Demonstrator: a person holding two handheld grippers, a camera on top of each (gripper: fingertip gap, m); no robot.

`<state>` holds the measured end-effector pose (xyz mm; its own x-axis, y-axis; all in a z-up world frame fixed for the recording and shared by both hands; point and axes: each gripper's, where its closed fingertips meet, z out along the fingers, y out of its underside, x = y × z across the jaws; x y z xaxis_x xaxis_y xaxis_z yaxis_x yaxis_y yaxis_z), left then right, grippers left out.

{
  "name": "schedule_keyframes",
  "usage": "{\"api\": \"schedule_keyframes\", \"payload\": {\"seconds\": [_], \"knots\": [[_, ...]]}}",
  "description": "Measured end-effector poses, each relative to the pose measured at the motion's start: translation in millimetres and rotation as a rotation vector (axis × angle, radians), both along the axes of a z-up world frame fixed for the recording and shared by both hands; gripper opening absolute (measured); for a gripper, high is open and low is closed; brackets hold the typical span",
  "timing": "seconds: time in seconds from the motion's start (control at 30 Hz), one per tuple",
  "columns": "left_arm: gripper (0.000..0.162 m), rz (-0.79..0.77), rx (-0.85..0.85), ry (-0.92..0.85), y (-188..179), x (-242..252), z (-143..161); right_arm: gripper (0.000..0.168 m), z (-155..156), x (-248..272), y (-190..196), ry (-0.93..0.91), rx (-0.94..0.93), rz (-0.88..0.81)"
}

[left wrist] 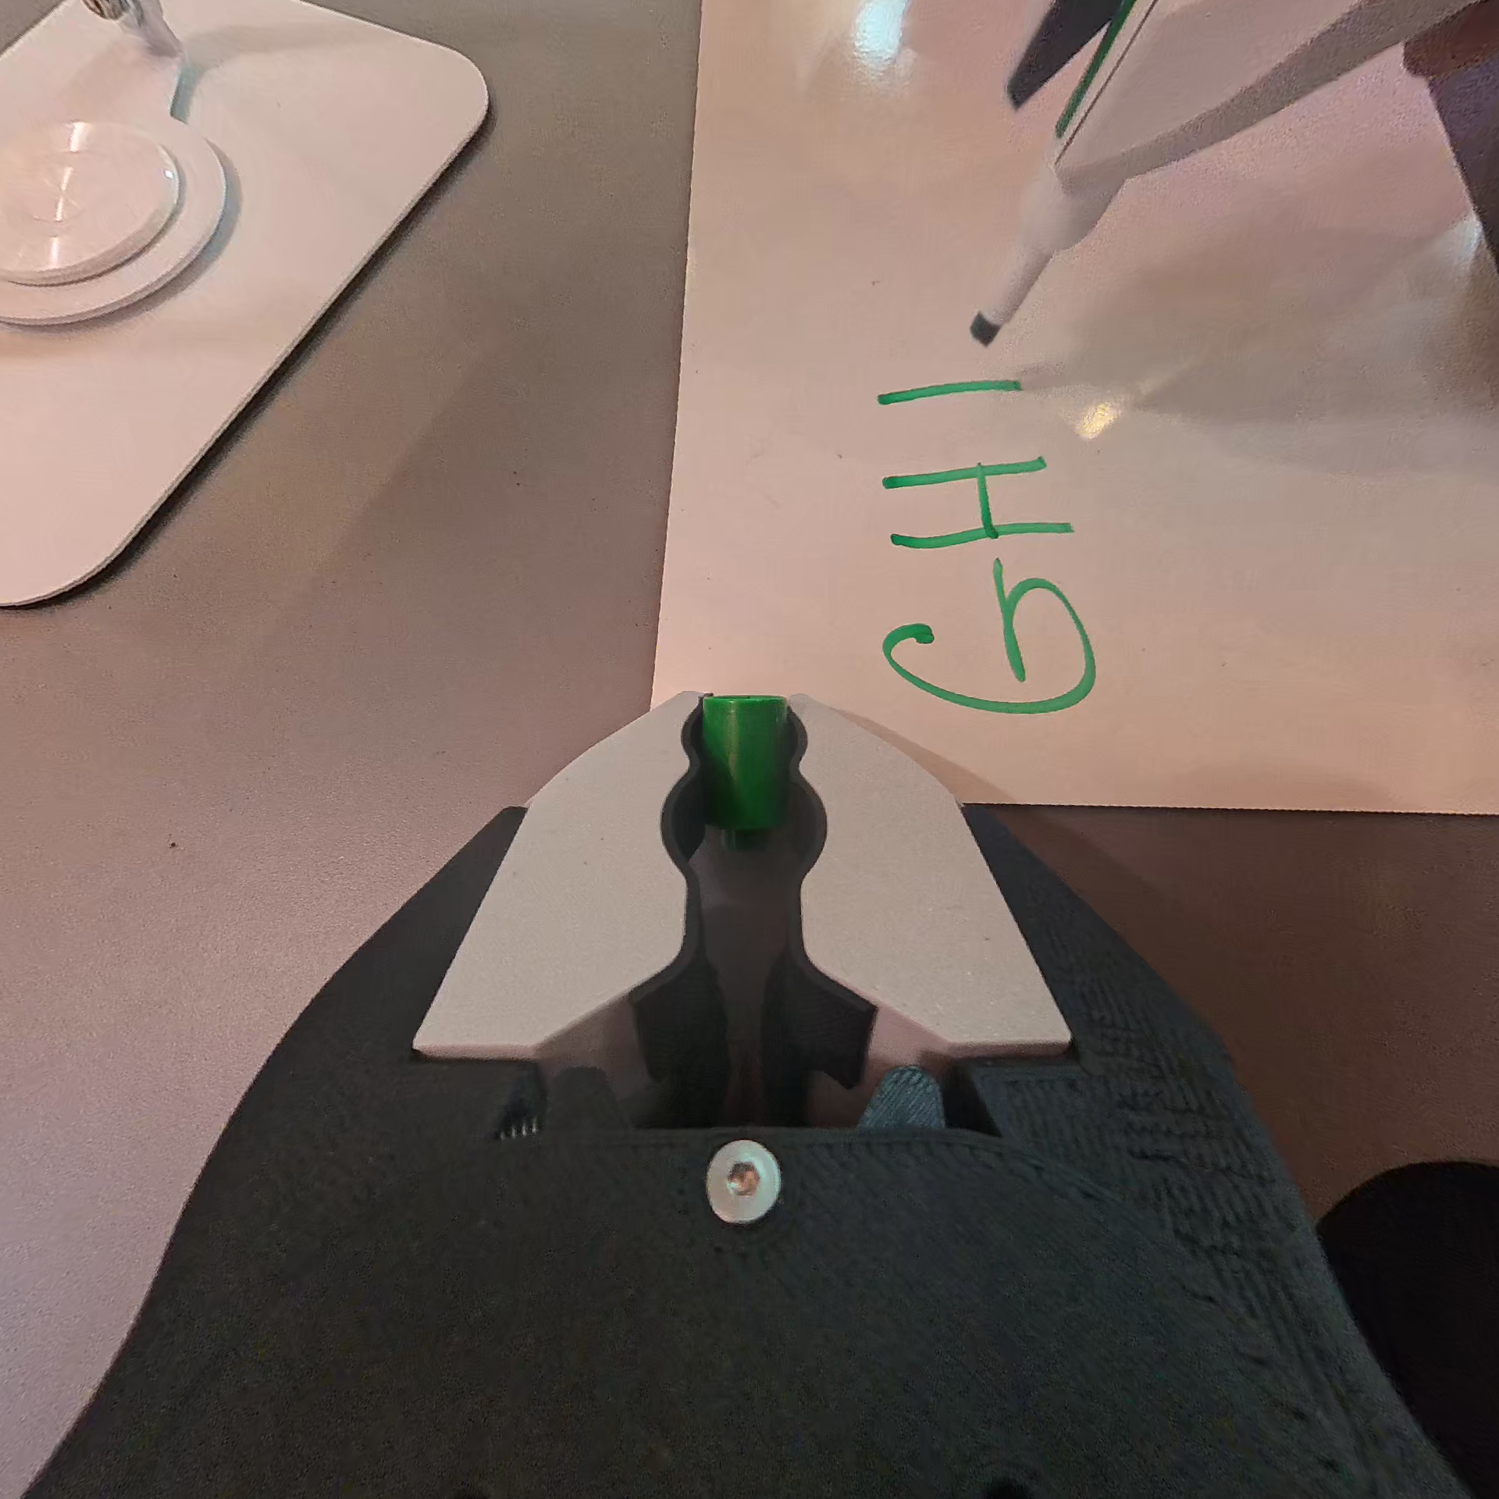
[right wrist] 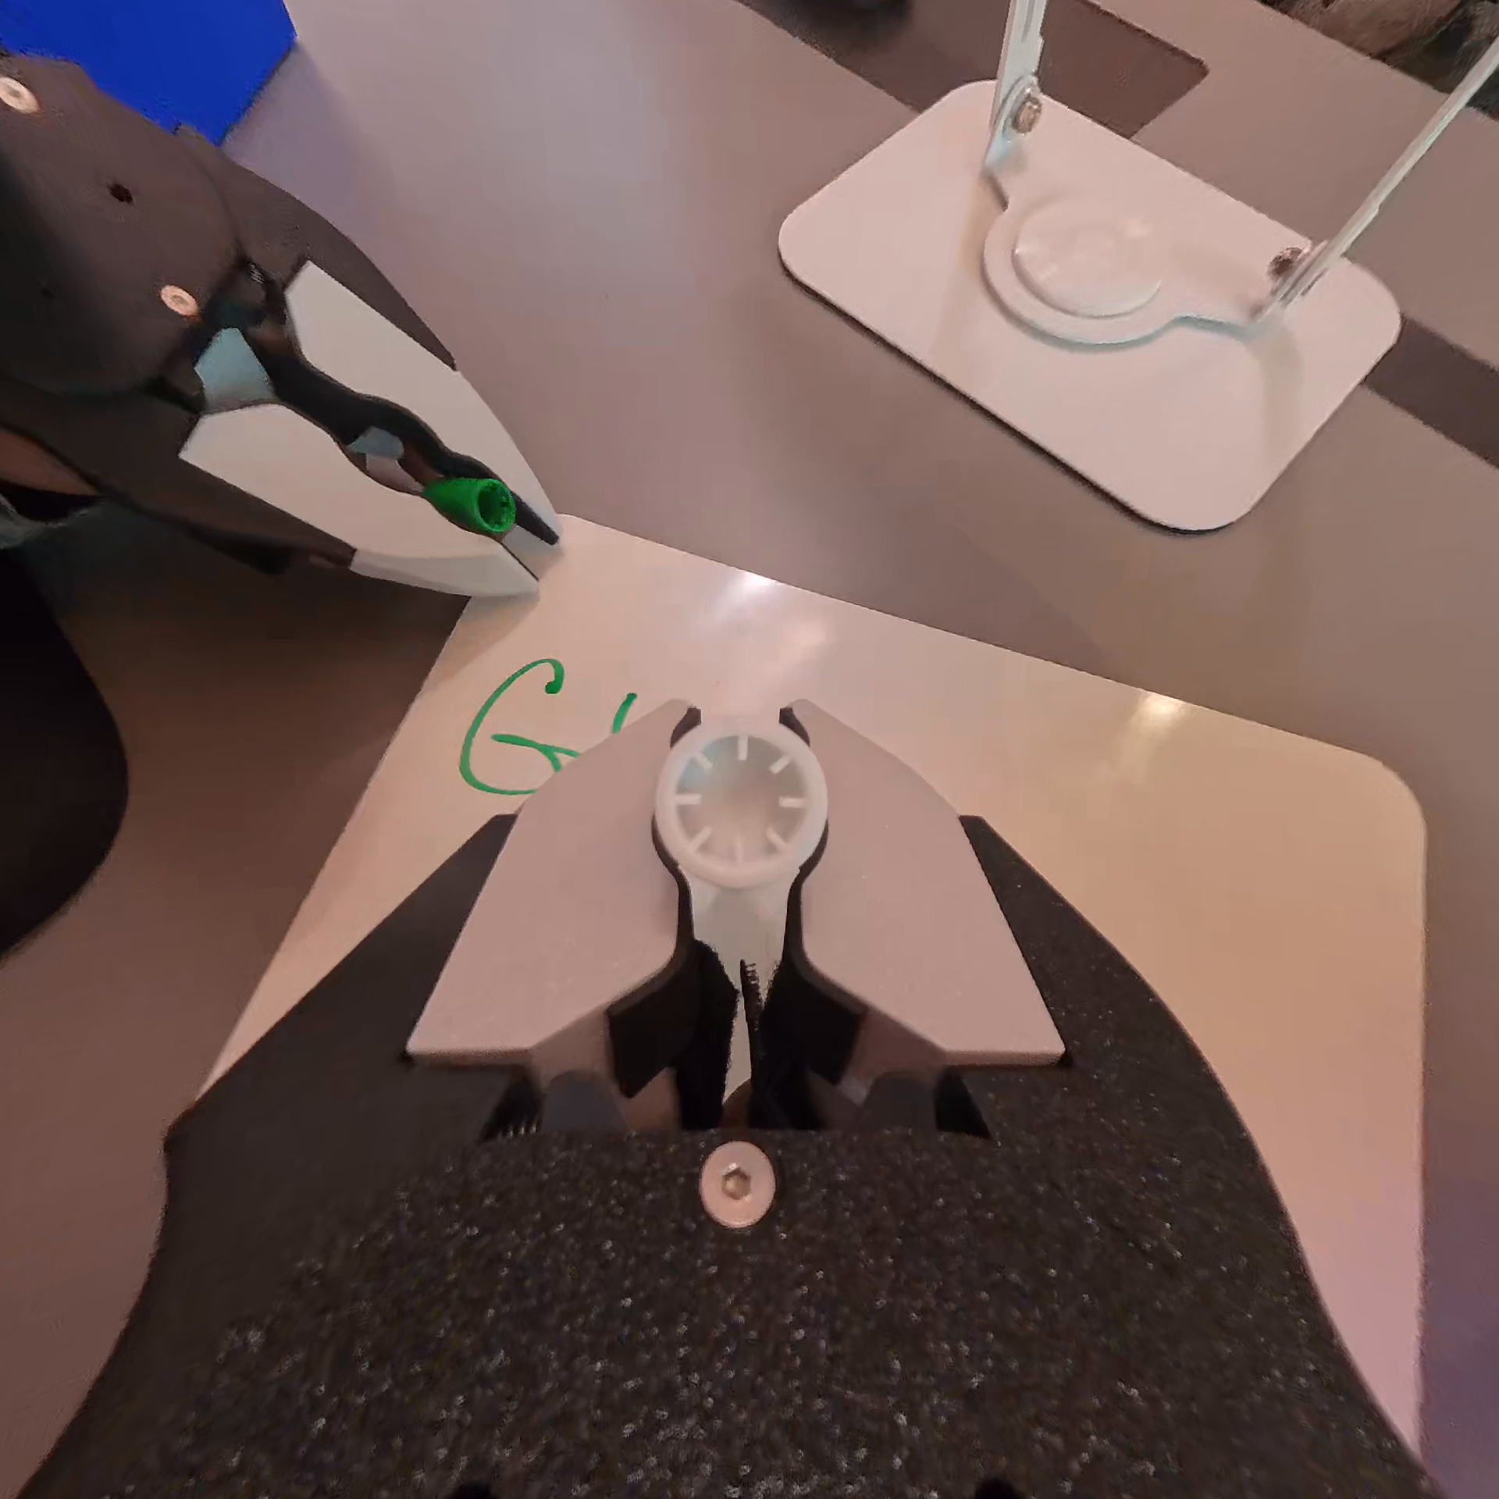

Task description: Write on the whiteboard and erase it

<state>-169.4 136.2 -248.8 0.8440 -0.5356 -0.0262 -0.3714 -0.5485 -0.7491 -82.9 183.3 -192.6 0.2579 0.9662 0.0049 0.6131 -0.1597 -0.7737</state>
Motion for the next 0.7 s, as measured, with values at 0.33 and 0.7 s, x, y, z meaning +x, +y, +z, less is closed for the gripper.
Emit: {"api": "schedule_keyframes", "payload": {"seconds": [0.33, 0.7], "knots": [[0.017, 0.0, 0.0, 0.0, 0, 0, 0, 0.019, 3, 3, 4, -0.023, 0.015, 0.022], [0.017, -0.002, -0.002, -0.006, 0, 0, 0, 0.019, 7, 3, 19, -0.009, 0.012, 0.028]]}}
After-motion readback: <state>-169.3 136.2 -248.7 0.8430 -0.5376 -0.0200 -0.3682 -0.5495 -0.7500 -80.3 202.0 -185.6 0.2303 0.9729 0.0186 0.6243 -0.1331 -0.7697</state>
